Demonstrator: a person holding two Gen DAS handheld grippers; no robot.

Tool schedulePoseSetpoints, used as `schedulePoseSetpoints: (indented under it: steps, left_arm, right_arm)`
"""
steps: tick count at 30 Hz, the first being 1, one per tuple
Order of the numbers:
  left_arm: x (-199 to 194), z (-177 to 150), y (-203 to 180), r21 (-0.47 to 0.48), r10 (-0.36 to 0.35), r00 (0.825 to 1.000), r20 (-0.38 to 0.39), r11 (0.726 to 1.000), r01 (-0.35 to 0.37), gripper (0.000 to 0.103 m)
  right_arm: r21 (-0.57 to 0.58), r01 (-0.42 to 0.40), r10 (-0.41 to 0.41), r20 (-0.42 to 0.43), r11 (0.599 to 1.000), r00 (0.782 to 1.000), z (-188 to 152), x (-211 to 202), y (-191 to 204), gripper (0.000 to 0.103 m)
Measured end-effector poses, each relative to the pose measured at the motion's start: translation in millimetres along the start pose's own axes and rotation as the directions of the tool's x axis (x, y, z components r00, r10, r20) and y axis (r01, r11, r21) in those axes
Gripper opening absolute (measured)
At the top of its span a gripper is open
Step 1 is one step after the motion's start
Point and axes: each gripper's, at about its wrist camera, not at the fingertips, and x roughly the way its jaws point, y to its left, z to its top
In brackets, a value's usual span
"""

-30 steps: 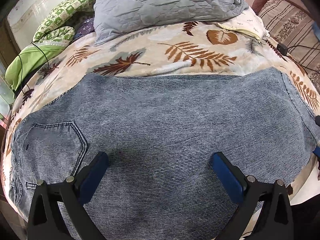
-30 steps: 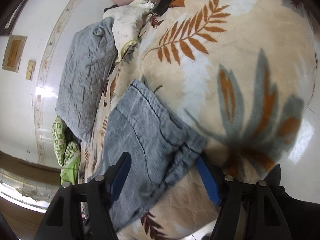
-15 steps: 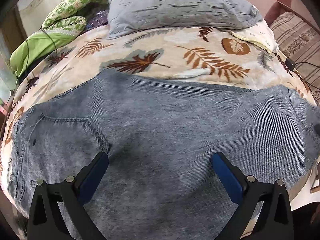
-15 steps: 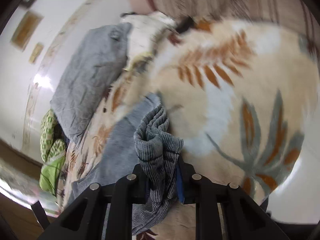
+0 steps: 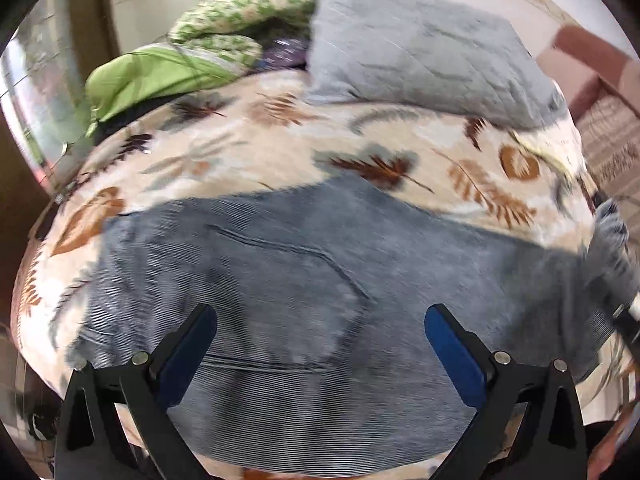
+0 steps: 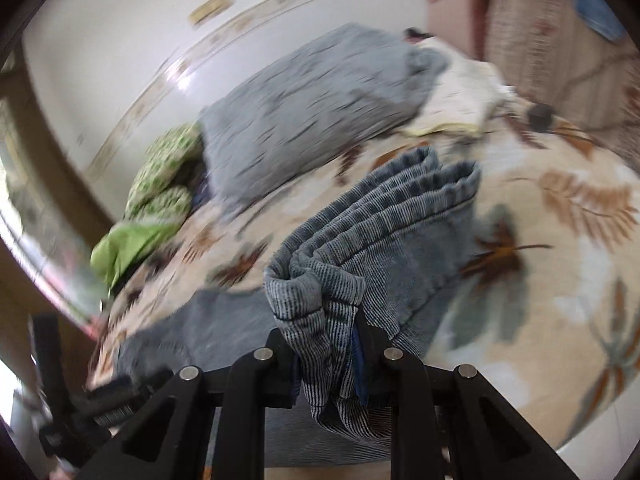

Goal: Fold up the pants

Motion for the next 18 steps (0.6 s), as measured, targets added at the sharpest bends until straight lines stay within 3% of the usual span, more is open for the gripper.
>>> schedulePoseSetpoints:
  steps: [5,7,10,11,12,15,18]
  left_arm:
    - [-8,5,36,-0.068,0.042,0.998,0.035,0.997,-0.04,0.103]
    - [-6,6,45,-0.085,0.053,0.998,0.033,0.995,-0.05,0.103]
    - [0,5,56,-0.114,0.063,0.998,0.016,0.992,-0.061,0.103]
    - [1,6,57,-0.121,0.06,0.998,0.011,0.991,-0.059,0.103]
    - [0,5,57,-0.12,0.058,0.998,0.01,0.991,-0.056,0.103]
    - [-3,5,49,-0.096,0.056,0.998,0.02,0.994,-0.054,0.103]
    - [-7,5,30,-0.057,0.026,0.999,0.033,0.998,-0.024,0.103]
  right_arm:
    - [-0.054,-0.05,0.042,-0.134,0.997,0.99,-23,31,35,0.022]
    - [-0.05,-0.062,0.051,-0.21,0.997,0.976,-32,46,42,0.025]
    - [-0.031,-0.101,0.086,-0.312,0.994,0.946,-44,59,46,0.041]
    - [-0.034,-0.141,0.121,-0.336,0.989,0.934,-46,59,48,0.053]
    - [-0.046,-0.174,0.148,-0.342,0.984,0.928,-45,56,50,0.059]
    - [-0.052,-0.273,0.242,-0.331,0.96,0.912,-42,38,46,0.059]
    - [0.013,-0.264,0.26,-0.227,0.964,0.938,-26,19,20,0.059]
